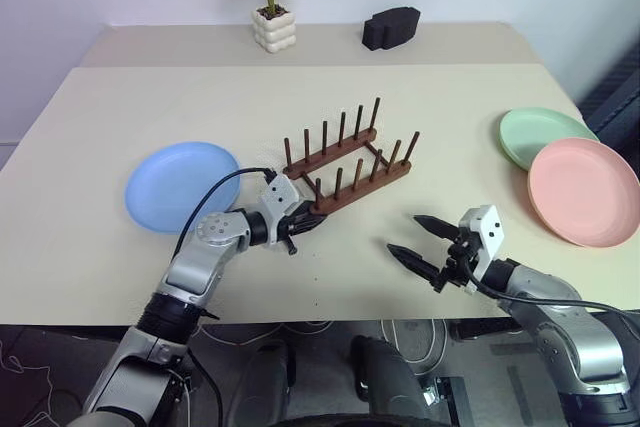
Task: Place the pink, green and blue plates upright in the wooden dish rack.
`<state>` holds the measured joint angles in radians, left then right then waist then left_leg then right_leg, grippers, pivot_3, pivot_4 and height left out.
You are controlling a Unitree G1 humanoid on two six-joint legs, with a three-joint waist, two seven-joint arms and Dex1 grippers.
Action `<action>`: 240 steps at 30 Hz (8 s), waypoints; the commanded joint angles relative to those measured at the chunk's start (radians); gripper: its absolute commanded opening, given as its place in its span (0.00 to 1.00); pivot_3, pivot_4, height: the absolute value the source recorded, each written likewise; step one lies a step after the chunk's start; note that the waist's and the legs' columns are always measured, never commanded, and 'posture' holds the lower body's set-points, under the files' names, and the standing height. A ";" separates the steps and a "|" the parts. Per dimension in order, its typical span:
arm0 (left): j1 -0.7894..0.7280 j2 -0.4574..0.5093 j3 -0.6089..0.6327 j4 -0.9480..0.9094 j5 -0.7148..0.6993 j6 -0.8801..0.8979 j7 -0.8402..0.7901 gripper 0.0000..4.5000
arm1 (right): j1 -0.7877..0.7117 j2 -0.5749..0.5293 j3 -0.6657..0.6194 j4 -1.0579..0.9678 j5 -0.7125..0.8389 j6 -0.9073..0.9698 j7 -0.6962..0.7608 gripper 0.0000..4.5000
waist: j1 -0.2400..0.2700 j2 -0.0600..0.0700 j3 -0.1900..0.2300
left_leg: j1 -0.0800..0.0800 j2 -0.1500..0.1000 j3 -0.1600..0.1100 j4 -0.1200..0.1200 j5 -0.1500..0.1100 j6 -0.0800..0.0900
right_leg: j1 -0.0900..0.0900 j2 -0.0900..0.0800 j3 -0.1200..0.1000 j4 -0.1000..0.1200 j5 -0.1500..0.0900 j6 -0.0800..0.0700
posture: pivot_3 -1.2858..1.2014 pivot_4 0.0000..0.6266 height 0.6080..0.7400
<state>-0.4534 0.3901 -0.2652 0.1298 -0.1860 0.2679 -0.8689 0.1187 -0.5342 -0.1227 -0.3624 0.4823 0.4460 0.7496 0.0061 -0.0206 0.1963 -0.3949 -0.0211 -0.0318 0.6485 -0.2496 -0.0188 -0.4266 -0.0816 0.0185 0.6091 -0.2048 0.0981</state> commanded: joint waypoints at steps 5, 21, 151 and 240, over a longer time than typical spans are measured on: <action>-0.157 0.012 -0.031 0.177 -0.002 -0.146 -0.255 0.18 | 0.068 -0.006 -0.003 -0.055 -0.017 -0.017 -0.020 1.00 | 0.005 0.000 0.000 | 0.000 0.000 0.000 0.000 0.000 0.000 | 0.000 0.000 0.000 0.000 0.000 0.000 | 0.52 0.24 0.97; -0.220 -0.024 -0.023 0.360 0.053 -0.269 -0.320 0.71 | 0.123 -0.018 -0.014 -0.114 -0.020 -0.007 -0.055 1.00 | 0.004 0.000 0.000 | -0.001 0.001 0.000 0.000 0.000 0.000 | 0.000 0.000 0.000 0.000 0.000 0.001 | 0.52 0.24 0.97; 0.104 -0.048 -0.031 -0.209 -0.087 -0.007 -0.099 0.04 | -0.669 -0.148 -0.368 0.077 0.635 0.313 -0.127 0.01 | -0.016 0.000 0.000 | 0.001 0.001 -0.001 0.000 0.000 0.001 | 0.002 -0.001 0.000 0.000 0.000 -0.001 | 0.52 0.24 0.97; 0.133 -0.059 0.045 -0.271 -0.113 -0.042 -0.030 0.04 | -0.941 -0.293 0.169 1.561 -0.633 -0.670 -0.218 0.00 | -0.024 0.001 0.000 | 0.002 -0.001 0.002 -0.001 0.000 0.001 | 0.002 0.001 0.003 0.000 0.001 -0.001 | 0.52 0.24 0.97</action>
<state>-0.3209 0.3293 -0.2223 -0.1017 -0.2942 0.2294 -0.9022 -0.8221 -0.8168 0.0644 1.2059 -0.1523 -0.2045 0.5402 -0.0176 -0.0193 0.1963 -0.3924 -0.0225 -0.0294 0.6478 -0.2499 -0.0177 -0.4247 -0.0810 0.0216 0.6090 -0.2039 0.0971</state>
